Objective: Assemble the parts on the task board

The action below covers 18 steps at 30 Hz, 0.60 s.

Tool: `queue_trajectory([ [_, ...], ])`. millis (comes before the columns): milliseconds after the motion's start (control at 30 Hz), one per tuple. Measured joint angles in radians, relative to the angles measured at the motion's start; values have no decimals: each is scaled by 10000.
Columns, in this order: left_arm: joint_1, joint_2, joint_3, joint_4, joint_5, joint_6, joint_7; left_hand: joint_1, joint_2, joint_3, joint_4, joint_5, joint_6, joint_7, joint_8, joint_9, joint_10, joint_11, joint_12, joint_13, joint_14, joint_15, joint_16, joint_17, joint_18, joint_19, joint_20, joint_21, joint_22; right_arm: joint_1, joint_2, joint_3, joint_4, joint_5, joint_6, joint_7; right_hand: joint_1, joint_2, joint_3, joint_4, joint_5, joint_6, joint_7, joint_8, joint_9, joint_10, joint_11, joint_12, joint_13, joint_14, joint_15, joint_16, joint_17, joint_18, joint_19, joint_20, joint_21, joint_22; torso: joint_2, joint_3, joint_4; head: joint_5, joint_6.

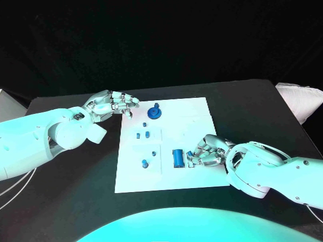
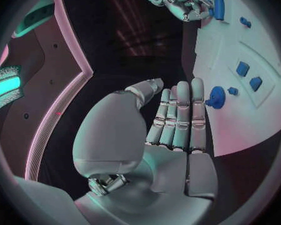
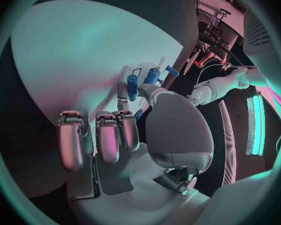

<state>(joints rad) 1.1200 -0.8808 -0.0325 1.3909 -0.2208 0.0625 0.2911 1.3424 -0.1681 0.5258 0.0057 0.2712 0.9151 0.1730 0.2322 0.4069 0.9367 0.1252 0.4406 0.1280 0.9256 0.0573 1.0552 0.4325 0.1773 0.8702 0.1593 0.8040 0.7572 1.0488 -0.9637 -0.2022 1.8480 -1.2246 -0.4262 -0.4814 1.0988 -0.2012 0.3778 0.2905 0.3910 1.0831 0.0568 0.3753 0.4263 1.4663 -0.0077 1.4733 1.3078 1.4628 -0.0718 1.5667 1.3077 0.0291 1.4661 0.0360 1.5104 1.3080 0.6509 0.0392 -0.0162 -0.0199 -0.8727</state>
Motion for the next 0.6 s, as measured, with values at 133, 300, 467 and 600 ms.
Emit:
queue_trajectory([
  [133,0,0,0,-5,0,4,-6,0,0,0,0,0,0,0,0,0,0,0,0,0,0,0,0,0,0,0,0,0,1,-5,-5,-4,44,25,3,7,-251,38,-153,-9,157,0,0,-1,-4,0,0,49,0,33,-33,0,0,0,0,0,16,-1,-1,1,-1,5,0],
  [300,0,-1,0,-10,0,8,-10,0,0,0,0,0,0,0,0,-1,0,0,0,0,0,0,0,0,0,0,0,0,1,-12,-22,-6,97,41,2,21,-333,33,-180,18,216,0,0,-1,-6,0,0,49,-1,37,-37,0,0,1,0,0,16,-1,-1,7,-2,16,0],
  [467,0,-2,0,-17,0,11,-14,0,0,0,0,0,0,0,0,-1,0,0,0,1,0,0,0,0,0,0,0,0,1,-15,-47,-7,135,44,0,33,-366,74,-184,14,216,30,-30,-1,-5,0,0,49,-1,37,-37,0,-1,1,0,0,16,-2,-2,9,-7,23,0],
  [600,0,-2,0,-23,1,12,-15,0,0,0,0,0,0,0,0,-2,0,0,0,1,0,0,0,0,0,0,0,0,1,-17,-68,-7,144,44,0,49,-383,90,-206,-8,216,36,-36,-1,-5,-22,-22,49,-2,37,-37,0,-1,1,0,0,16,-2,-2,9,-7,23,0],
])
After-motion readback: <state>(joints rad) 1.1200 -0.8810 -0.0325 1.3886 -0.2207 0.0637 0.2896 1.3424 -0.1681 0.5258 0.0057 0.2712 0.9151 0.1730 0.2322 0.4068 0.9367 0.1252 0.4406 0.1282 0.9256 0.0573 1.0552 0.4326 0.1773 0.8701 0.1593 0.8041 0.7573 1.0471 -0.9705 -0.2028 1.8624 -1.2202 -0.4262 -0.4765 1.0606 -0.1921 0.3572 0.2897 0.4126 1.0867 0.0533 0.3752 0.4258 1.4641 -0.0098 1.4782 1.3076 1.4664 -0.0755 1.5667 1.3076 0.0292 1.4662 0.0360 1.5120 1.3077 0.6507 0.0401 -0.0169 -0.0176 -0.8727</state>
